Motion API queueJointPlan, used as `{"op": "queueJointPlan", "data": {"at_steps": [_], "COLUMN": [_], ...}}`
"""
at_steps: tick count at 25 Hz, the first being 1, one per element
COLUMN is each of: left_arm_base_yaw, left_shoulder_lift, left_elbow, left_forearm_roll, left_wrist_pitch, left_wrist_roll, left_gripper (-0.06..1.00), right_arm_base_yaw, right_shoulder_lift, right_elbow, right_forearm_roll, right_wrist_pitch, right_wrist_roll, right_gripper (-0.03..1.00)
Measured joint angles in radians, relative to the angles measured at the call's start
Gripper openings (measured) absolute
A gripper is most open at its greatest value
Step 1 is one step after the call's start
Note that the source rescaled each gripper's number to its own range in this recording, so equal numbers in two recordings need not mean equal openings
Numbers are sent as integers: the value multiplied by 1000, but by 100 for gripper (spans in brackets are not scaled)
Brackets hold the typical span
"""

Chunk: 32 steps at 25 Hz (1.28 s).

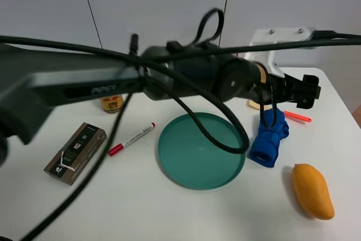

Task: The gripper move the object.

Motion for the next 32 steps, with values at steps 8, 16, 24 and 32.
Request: {"op": "queueJointPlan", "data": {"at_steps": [8, 16, 24, 32], "left_arm_base_yaw": [88, 485, 909, 1096], "left_shoulder_lift": [-212, -350, -555, -852], "left_elbow": [-5, -6, -6, 217], "left_forearm_roll": [205, 90, 82, 54], "left_wrist_pitch": [434, 650, 777, 829], "left_wrist_roll": [493, 468, 463, 470], "left_gripper": [100, 100, 100, 100], "right_arm_base_yaw": [0, 0, 0, 0], "right_shoulder_lift": [0, 0, 0, 0], "right_elbow": [0, 0, 0, 0], "right_forearm_roll": [0, 0, 0, 0], "right_wrist_pitch": [0, 0, 0, 0], "right_wrist_roll": [0, 0, 0, 0], "right_gripper": [100, 100, 100, 100]}}
